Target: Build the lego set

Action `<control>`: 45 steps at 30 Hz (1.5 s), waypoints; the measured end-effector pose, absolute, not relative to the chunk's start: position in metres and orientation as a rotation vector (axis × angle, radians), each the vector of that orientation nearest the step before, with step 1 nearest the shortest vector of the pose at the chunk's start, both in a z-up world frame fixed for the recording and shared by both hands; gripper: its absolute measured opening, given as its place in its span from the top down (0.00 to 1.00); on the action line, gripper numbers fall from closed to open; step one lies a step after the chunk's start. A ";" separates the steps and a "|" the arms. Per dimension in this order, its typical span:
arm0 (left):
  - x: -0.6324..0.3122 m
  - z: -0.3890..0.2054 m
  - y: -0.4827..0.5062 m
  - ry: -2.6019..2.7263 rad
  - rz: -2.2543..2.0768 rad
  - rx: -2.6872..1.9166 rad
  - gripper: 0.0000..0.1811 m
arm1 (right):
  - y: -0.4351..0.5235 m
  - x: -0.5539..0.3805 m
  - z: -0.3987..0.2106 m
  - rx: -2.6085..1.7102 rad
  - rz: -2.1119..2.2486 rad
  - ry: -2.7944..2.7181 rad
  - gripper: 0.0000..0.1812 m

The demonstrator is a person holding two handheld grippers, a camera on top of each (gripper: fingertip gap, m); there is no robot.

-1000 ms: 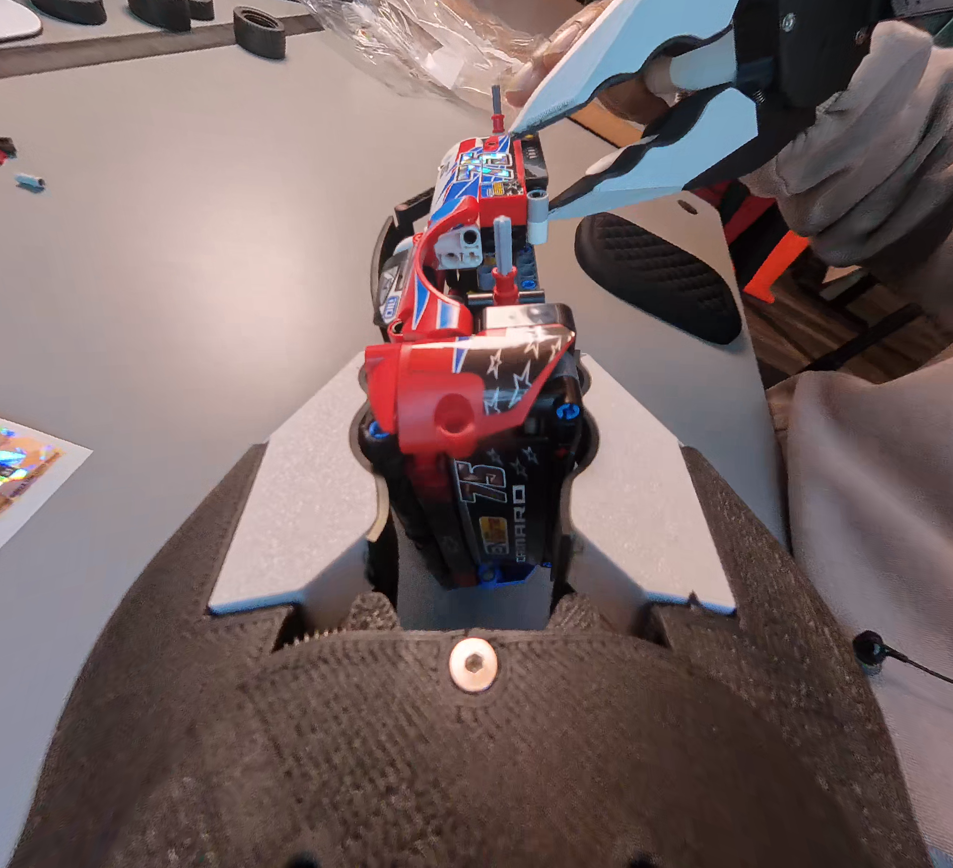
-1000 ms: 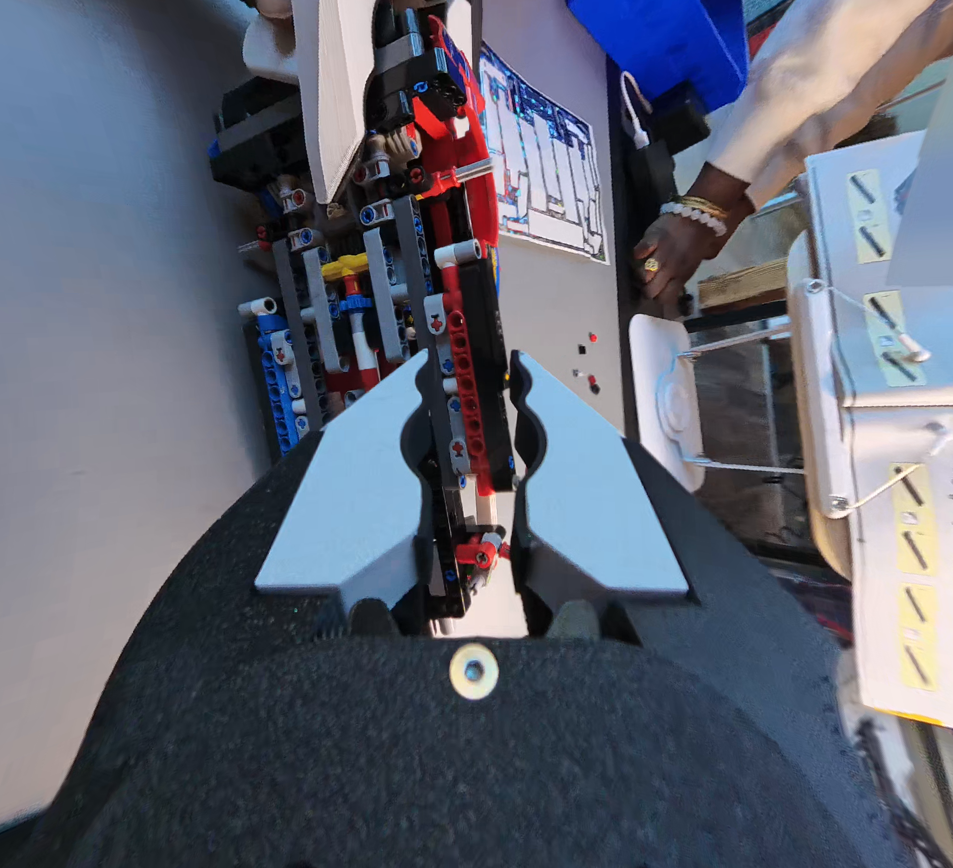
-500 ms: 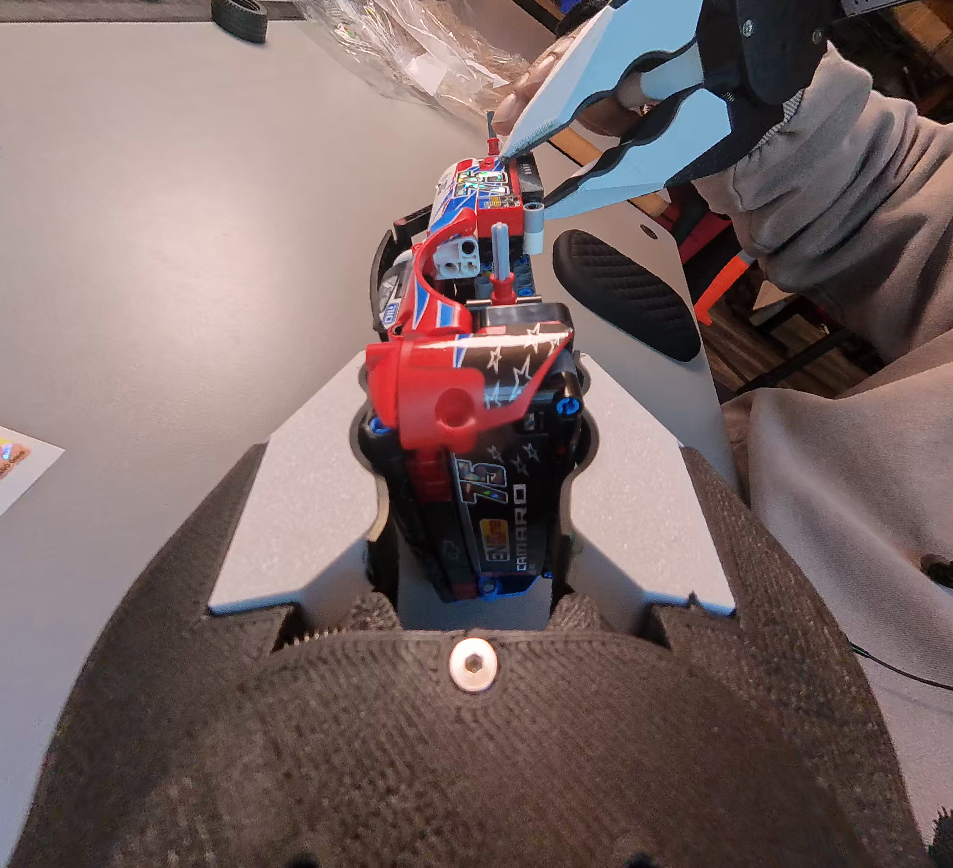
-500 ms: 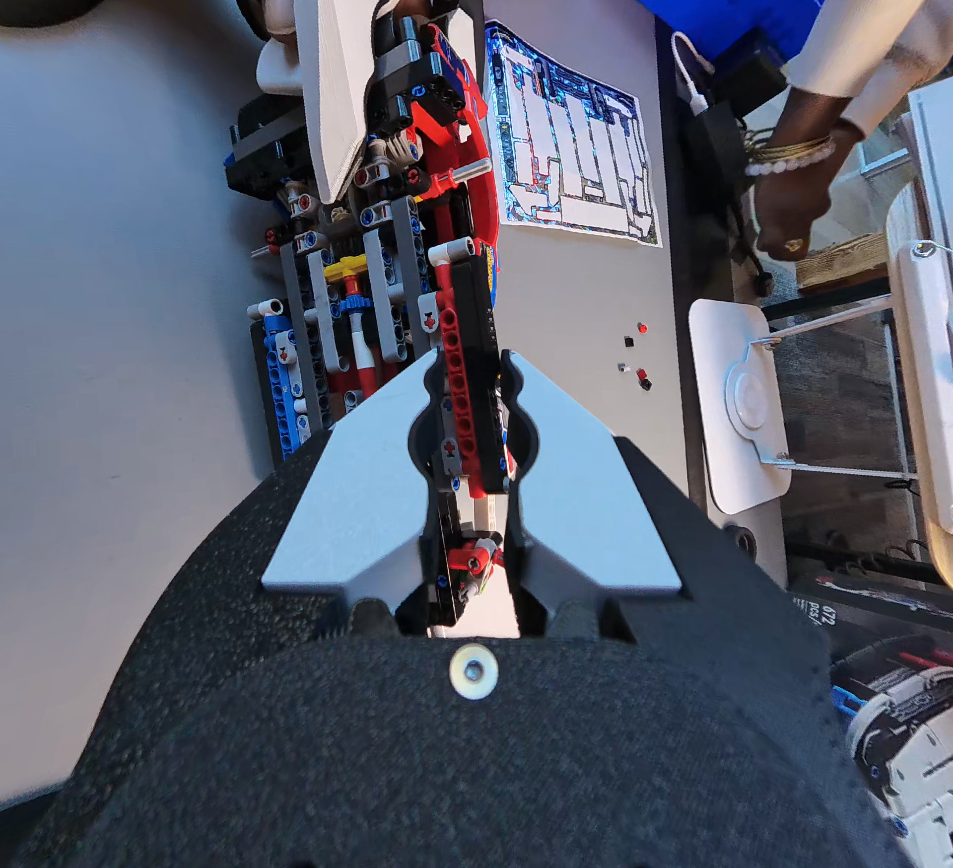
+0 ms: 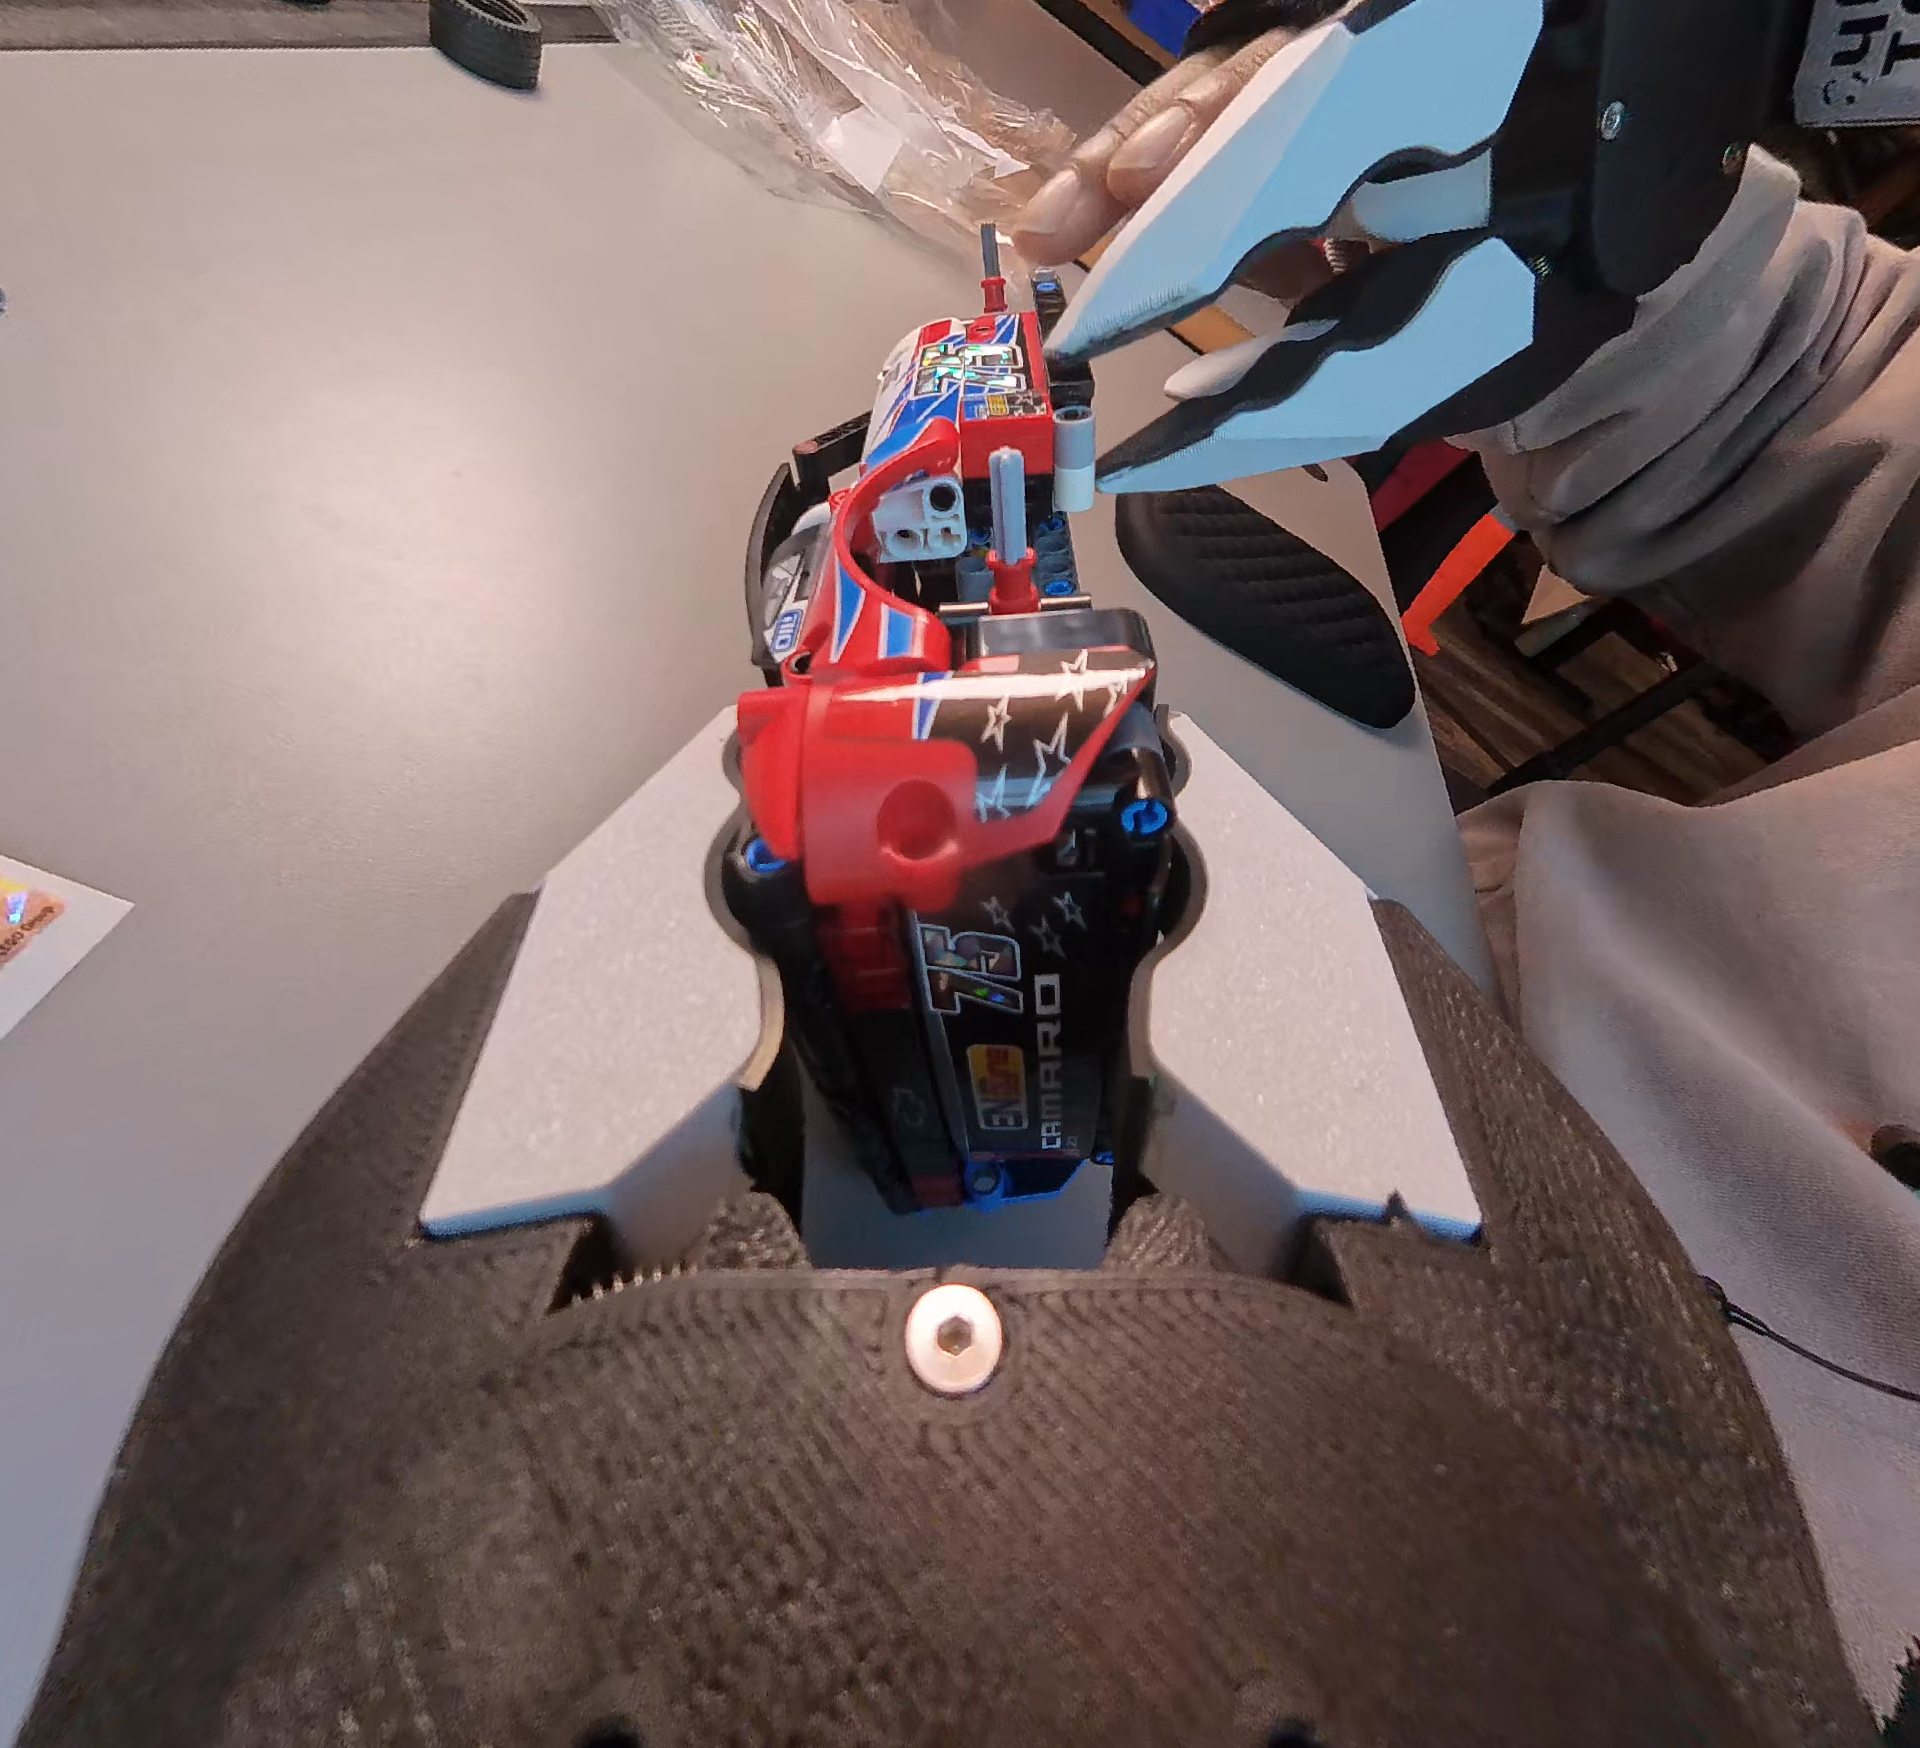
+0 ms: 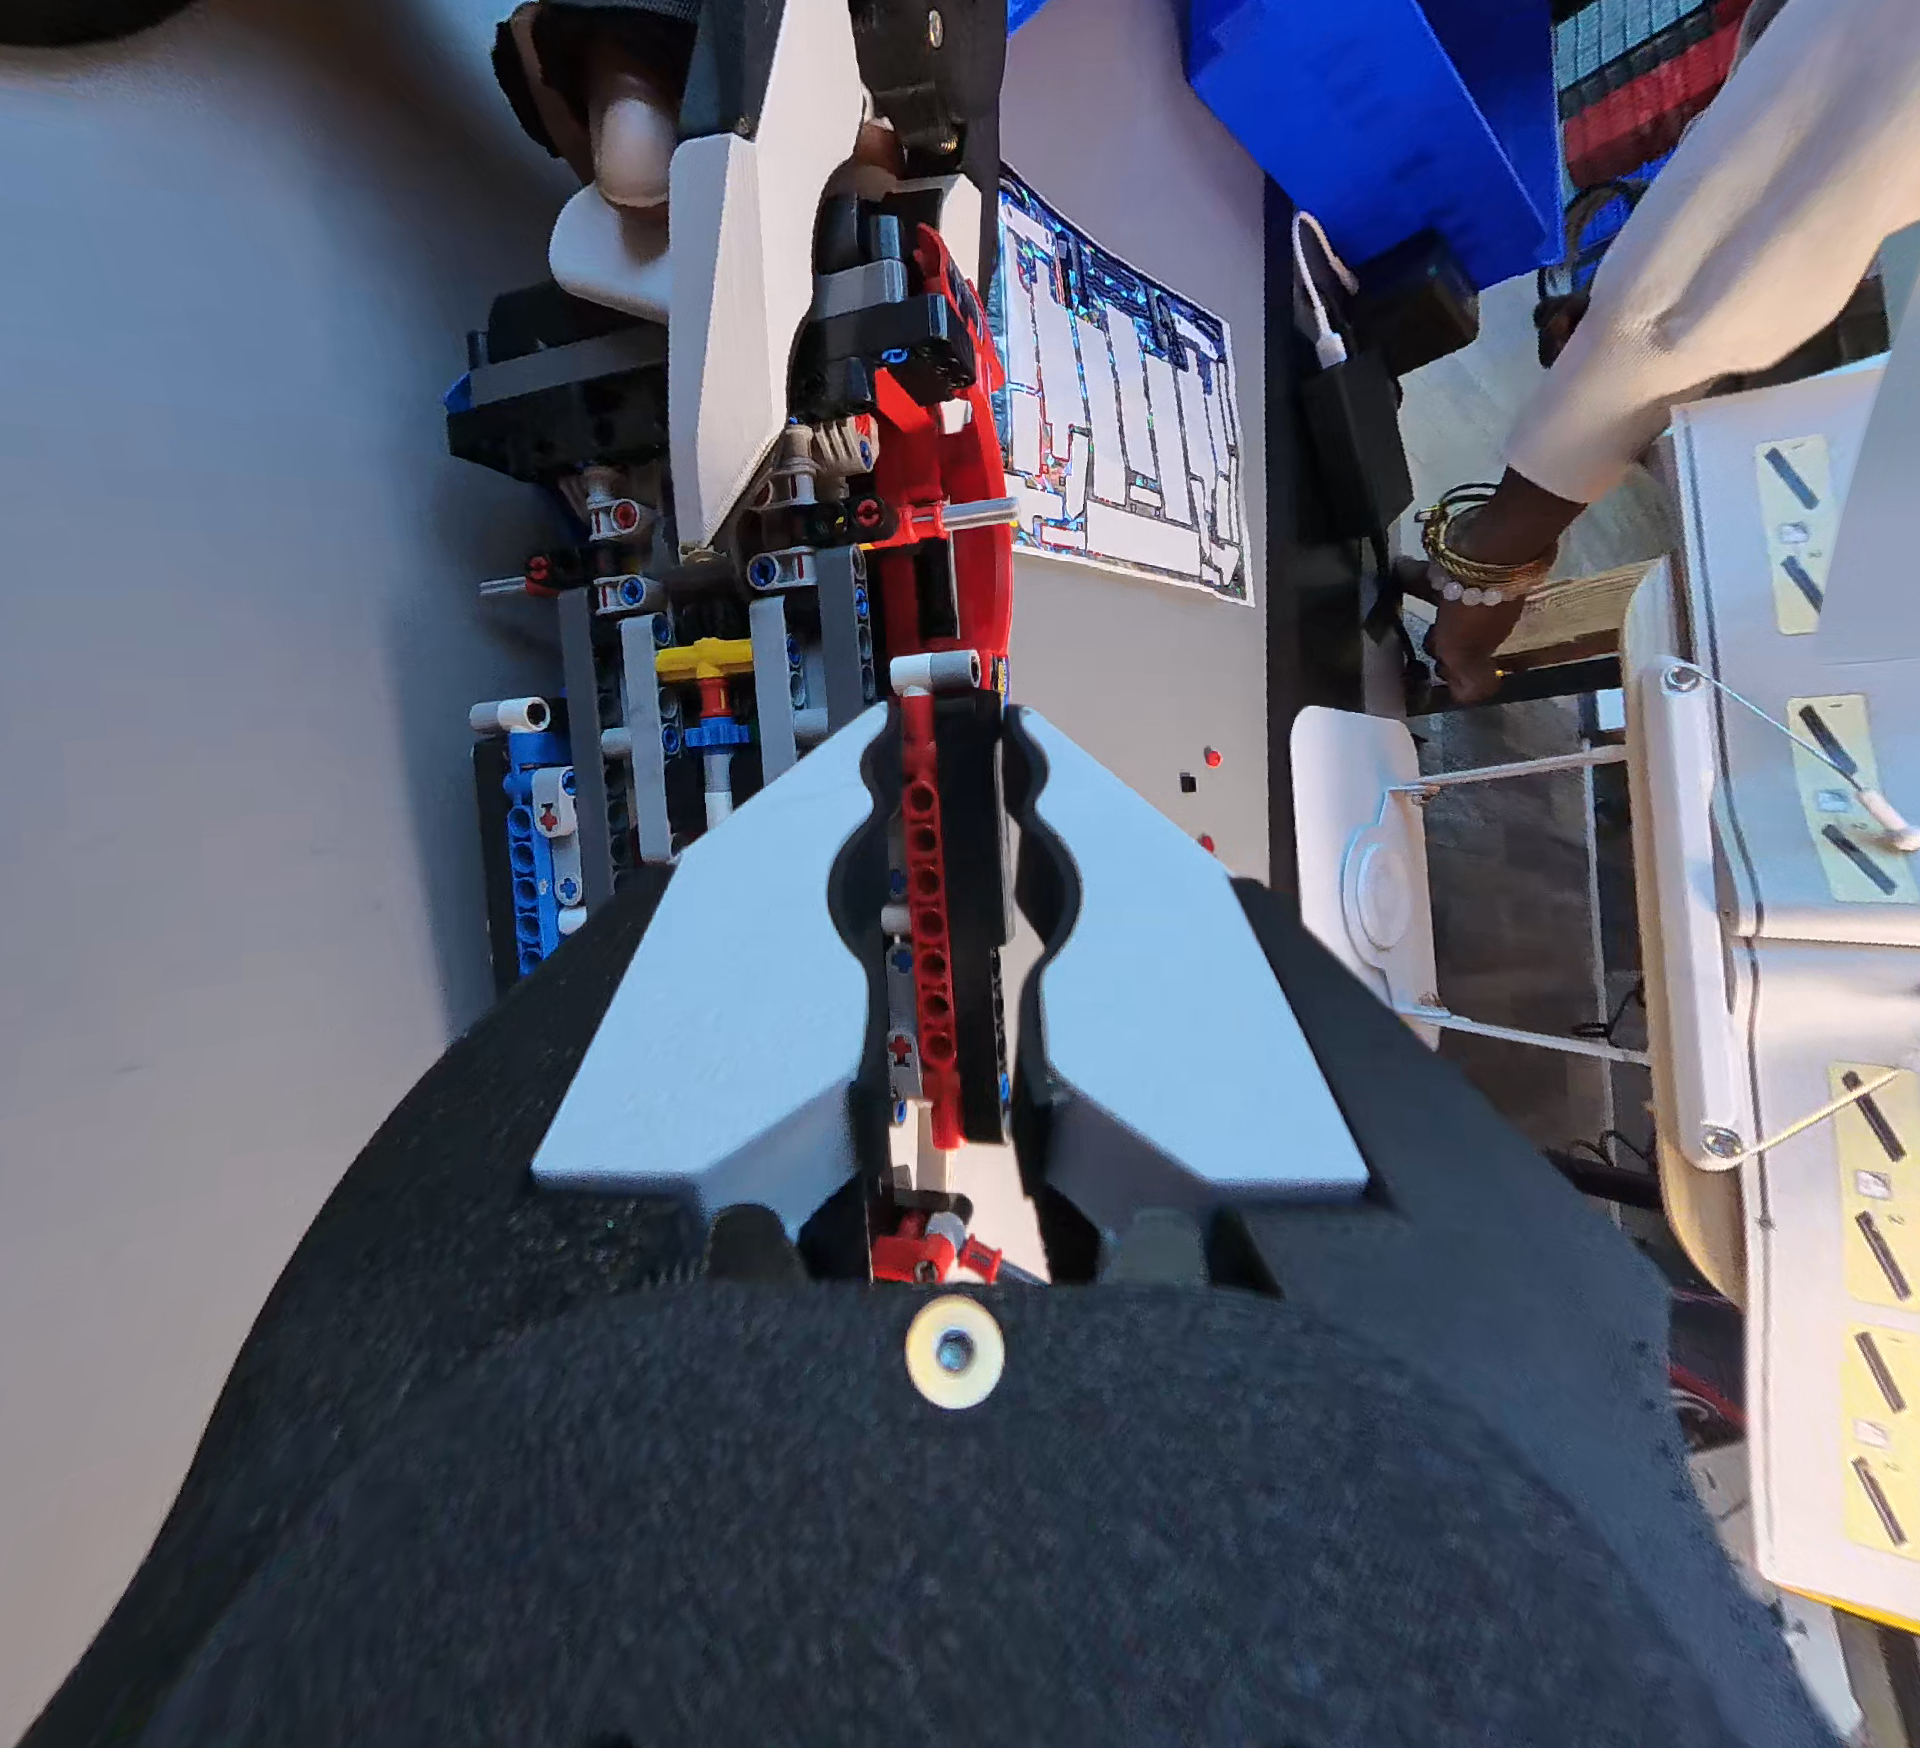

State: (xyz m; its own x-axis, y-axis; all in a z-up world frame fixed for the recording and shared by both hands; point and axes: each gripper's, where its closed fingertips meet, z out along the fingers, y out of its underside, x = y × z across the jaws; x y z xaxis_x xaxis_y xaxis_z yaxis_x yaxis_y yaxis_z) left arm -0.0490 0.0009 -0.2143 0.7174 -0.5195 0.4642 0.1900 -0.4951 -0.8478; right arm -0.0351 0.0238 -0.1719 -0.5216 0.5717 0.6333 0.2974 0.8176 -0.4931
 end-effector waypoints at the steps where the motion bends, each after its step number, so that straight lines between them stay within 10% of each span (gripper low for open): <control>1: -0.049 -0.214 0.001 0.250 -0.878 -1.907 0.60 | 0.024 -0.036 -0.172 -0.635 0.415 -2.148 0.92; 45: -0.042 -0.211 -0.007 0.372 -0.794 -1.866 0.61 | 0.040 -0.004 -0.168 -0.810 0.636 -2.044 0.87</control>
State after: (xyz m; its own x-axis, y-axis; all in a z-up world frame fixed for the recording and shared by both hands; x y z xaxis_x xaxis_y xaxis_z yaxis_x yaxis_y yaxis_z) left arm -0.0419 -0.0067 -0.2110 0.7338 -0.5801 0.3536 0.0993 -0.4234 -0.9005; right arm -0.0036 0.0404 -0.1681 -0.4506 0.7330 0.5095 0.3145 0.6645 -0.6778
